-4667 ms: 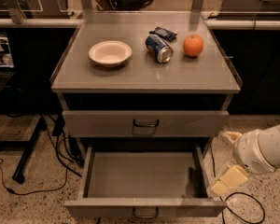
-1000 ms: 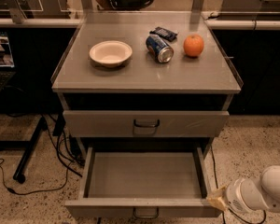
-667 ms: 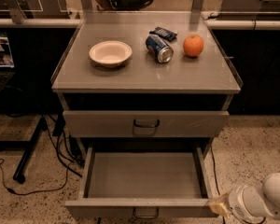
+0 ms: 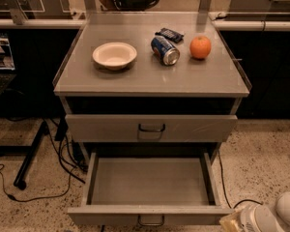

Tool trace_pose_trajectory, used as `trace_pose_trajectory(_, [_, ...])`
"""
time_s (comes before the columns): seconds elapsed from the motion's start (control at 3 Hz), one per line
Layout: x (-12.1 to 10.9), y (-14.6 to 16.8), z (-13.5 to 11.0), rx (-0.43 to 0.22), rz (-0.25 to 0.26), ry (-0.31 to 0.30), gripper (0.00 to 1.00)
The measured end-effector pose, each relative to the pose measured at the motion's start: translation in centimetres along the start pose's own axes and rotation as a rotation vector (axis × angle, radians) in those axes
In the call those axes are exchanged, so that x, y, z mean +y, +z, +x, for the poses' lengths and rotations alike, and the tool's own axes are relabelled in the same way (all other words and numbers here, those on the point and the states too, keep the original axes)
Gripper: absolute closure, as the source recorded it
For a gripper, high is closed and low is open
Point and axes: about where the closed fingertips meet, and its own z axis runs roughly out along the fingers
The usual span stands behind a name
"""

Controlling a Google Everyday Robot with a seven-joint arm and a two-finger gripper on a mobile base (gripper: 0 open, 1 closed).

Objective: Close middle drawer

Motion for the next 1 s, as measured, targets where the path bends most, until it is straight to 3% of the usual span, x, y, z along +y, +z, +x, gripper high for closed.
trace_pose_trajectory(0.33, [-1.0, 1.9, 0.5, 0.004, -0.026, 0.047, 1.0])
trace_pose_trajectory(0.67, [-1.8, 3.0, -0.8, -0.004, -0.047, 0.045, 1.0])
trace_pose_trajectory(1.0, [-2.1, 3.4, -3.9, -0.015, -0.062, -0.021, 1.0])
